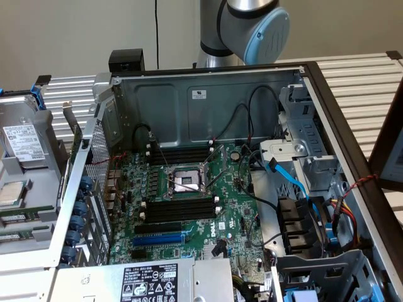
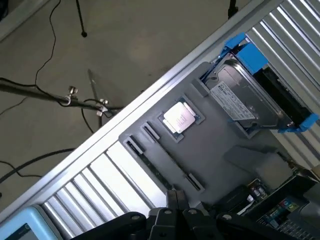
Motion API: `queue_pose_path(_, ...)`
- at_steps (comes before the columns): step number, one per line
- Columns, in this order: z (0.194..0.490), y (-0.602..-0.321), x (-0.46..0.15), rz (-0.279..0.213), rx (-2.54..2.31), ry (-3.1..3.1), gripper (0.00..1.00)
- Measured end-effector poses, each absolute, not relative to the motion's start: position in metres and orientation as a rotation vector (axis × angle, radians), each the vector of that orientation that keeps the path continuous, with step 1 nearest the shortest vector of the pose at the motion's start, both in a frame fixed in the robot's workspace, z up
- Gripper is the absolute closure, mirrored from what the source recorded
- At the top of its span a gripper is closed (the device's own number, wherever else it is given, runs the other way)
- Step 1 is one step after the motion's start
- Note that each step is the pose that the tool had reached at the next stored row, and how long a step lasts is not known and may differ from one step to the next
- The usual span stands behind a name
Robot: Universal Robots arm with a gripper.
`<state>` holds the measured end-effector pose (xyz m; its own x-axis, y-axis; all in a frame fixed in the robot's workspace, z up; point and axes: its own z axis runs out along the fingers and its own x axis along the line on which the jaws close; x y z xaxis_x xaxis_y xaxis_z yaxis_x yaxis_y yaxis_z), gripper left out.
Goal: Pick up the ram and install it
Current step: 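Pick up the ram and move it above insertion slot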
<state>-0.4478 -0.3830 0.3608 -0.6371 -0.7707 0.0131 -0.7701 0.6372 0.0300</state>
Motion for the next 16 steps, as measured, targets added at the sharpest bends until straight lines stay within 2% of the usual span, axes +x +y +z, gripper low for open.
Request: queue_pose_path(16, 0.3582, -0.3829, -0.4478, -0.028, 1.72, -2.596, 0.9)
